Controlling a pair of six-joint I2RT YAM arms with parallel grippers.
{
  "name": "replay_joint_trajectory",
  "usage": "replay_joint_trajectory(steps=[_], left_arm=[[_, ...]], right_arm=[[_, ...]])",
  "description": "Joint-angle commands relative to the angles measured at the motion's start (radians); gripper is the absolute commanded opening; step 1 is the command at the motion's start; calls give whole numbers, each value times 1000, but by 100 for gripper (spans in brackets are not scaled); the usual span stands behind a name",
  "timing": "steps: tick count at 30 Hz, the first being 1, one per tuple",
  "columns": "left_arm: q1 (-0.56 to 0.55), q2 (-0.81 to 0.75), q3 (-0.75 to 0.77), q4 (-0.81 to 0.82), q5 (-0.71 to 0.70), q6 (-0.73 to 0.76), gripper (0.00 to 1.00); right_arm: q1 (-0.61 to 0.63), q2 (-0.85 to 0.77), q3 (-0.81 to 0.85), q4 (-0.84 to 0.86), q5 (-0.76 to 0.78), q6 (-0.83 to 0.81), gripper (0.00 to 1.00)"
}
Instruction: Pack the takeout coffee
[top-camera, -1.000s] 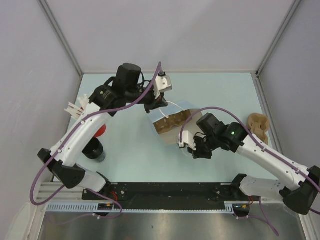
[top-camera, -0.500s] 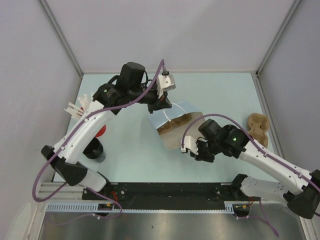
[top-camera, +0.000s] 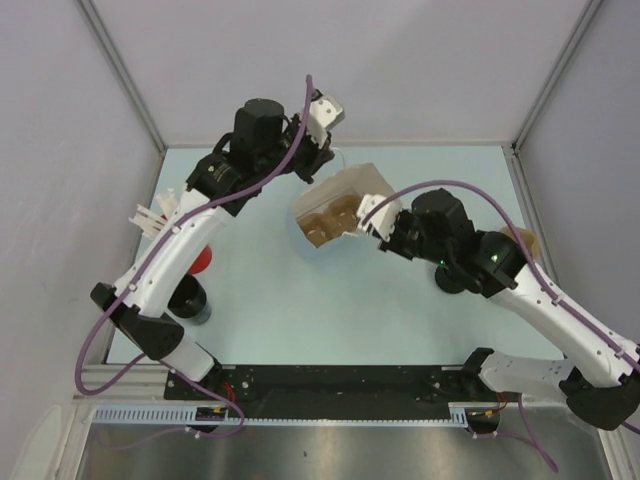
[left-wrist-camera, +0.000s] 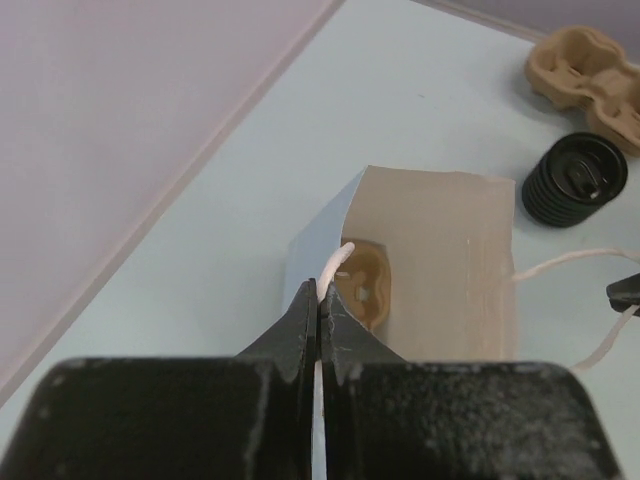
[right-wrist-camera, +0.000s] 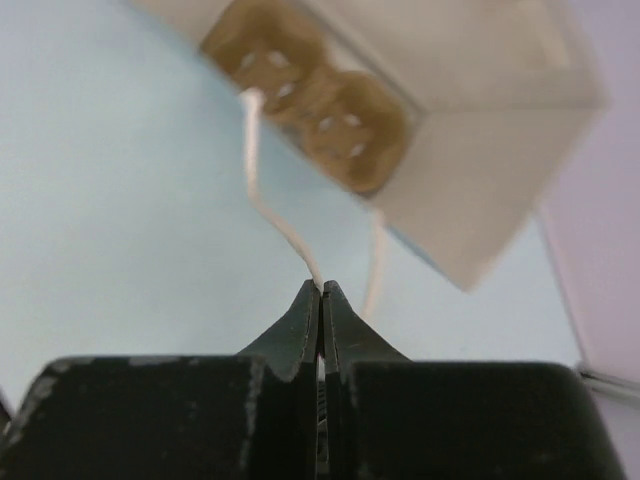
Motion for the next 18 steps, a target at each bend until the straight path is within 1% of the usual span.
replay_joint_trajectory(steps=[1,7,11,13,14,15,17,18], left_arm=[[12,-2,72,82,-88,-70,0],[29,-2,84,93,-87,-80,0],[40,-5,103,97,-88,-79,0],[40,-16,66,102,-120,-80,0],[40,-22,-6,112,-140,-82,0],[40,-23,-44,126,-180,-73,0],[40,-8,-98,111,-196,-56,0],[40,16,-98,97,-199,-30,0]], right_arm=[[-18,54,155,199,196,78,0],[-38,117,285,251,239,118,0],[-50,137,315,251,211,135,0],[-55,140,310,245,176,150,0],[-62,140,283,230,158,153,0],[-66,140,260,227,139,156,0],[-72,147,176,220,122,153,0],[-79,156,158,217,124,153,0]])
